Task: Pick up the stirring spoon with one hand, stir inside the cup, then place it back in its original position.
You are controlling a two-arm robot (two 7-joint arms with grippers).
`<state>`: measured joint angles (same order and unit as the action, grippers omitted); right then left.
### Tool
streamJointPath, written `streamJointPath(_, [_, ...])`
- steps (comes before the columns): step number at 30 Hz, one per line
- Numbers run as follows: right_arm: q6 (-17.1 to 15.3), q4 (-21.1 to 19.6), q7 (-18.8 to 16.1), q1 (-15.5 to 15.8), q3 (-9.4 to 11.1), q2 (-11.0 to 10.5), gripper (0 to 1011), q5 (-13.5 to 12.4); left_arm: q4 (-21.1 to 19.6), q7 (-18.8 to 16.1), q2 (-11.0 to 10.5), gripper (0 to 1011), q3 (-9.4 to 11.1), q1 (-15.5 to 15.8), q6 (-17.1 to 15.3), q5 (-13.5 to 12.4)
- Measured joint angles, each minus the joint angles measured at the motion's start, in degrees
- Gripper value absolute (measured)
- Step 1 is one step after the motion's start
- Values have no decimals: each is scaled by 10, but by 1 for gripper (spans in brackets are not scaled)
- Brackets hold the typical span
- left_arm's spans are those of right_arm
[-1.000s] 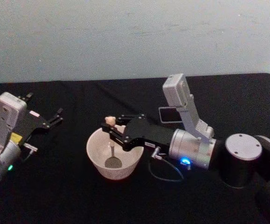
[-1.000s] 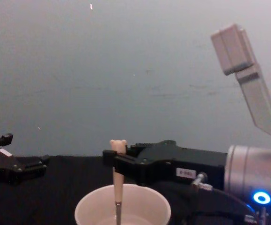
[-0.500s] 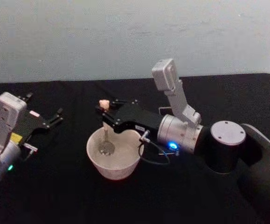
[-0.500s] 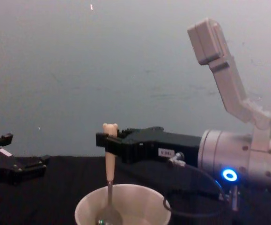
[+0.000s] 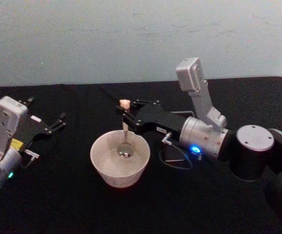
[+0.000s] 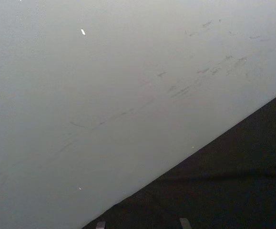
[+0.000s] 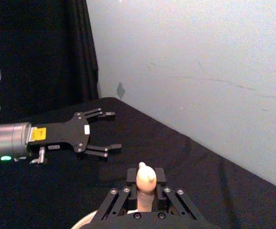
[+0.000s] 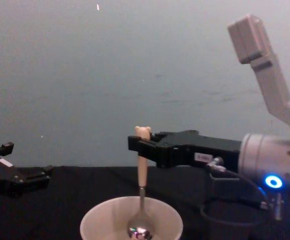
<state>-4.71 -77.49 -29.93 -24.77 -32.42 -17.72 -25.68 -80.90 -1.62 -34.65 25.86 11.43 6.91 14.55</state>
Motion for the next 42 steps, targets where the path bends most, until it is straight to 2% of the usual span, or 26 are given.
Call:
streamJointPath(10, [-10, -49, -18, 31, 0, -35, 216, -11, 0, 0, 0, 1001, 0, 0, 0, 0])
streamJointPath(19, [-14, -65, -30, 42, -19, -41, 216, -15, 0, 0, 0, 1001, 0, 0, 0, 0])
streamJointPath(24, [-14, -60, -30, 39, -28, -34, 216, -15, 0, 0, 0, 1001, 0, 0, 0, 0])
streamJointPath(32, [-4, -26, -21, 19, -34, -10, 216, -8, 0, 0, 0, 1001, 0, 0, 0, 0])
streamJointPath(42, [8, 11, -2, 0, -29, 8, 216, 10, 0, 0, 0, 1001, 0, 0, 0, 0])
